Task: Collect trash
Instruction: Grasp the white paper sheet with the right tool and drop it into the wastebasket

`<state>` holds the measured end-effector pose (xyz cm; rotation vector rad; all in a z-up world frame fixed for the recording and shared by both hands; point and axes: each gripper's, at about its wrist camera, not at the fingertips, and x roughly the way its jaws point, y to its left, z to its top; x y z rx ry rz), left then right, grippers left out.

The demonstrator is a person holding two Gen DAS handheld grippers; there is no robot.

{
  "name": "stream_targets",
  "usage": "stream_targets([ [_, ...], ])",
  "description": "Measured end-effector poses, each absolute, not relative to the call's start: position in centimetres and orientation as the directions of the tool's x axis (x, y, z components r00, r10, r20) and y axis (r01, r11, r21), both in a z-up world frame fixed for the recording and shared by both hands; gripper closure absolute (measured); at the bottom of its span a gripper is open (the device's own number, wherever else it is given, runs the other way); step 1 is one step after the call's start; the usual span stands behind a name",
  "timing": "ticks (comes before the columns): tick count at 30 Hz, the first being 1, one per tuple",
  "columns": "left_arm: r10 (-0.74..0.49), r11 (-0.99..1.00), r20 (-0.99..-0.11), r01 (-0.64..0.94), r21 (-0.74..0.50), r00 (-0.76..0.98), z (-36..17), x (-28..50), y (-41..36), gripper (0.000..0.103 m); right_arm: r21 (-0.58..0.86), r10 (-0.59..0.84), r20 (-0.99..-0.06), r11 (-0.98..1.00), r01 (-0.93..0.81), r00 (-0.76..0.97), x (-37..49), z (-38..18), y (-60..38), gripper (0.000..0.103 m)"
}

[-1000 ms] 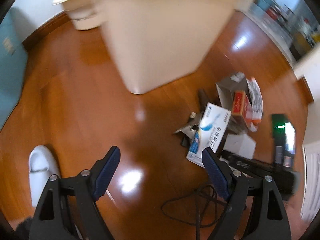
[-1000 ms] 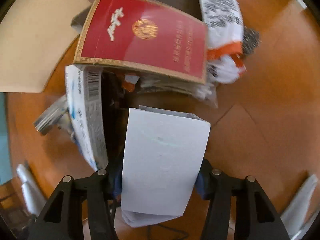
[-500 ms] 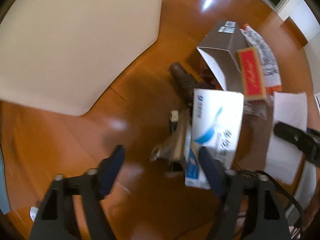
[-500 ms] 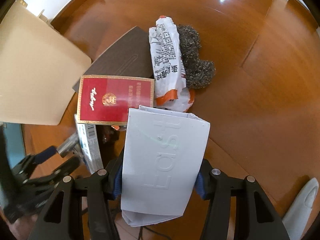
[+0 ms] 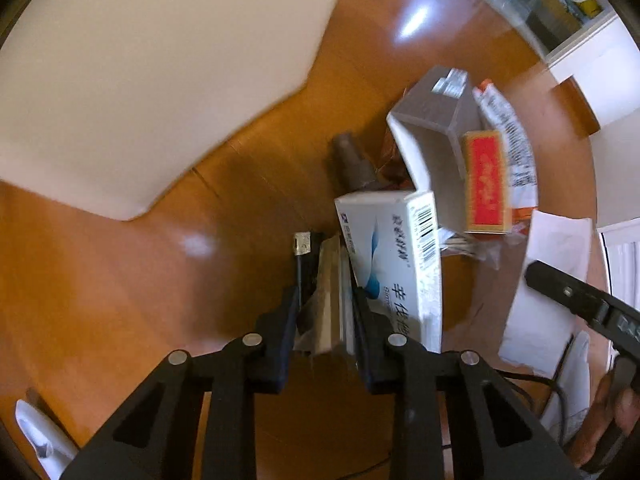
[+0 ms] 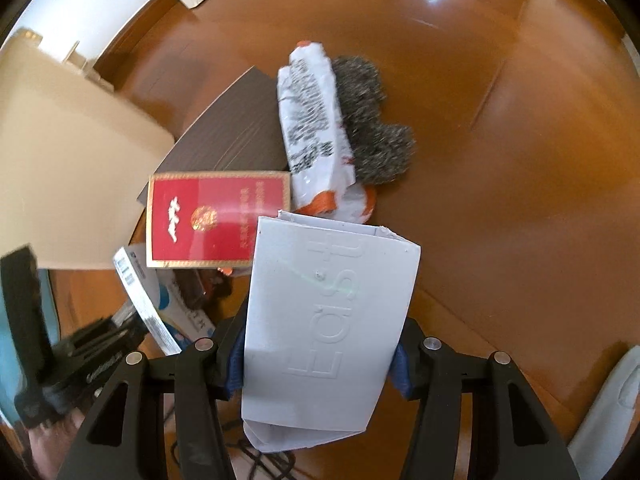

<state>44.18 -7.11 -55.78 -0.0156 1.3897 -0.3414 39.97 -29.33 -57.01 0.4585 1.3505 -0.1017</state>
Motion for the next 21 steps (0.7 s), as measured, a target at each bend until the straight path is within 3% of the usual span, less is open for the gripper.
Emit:
stream_targets([
  [8,-0.241,0.968,-0.902,0.162,-0.194,0.358,-44.4,40.4,-5.0,0.079,0.249,0.161,-0.952,0.902,0.354,0.259,40.2,-52.8,-32.2,0.045],
  [14,-0.311,0.95,-0.748,0.171,-0.261,0.586,-30.4,42.0,-3.6,0.079,0.256,0.14,-0.933,0.906,0.337,0.332,40.8,-46.9,-32.5,0.045],
  [17,-0.303,0.948,-0.708,0.123,-0.295,0.637,-26.9,45.6,-1.4,0.078,0.271,0.141,-0.918,0.905,0.327,0.371,41.0,-43.2,-32.3,0.045],
  [21,-0.24,0.965,-0.734,0.074,-0.252,0.635,-26.4,51.4,1.1,0.078,0.282,0.142,-0.895,0.914,0.292,0.423,41.3,-39.0,-30.4,0.045],
])
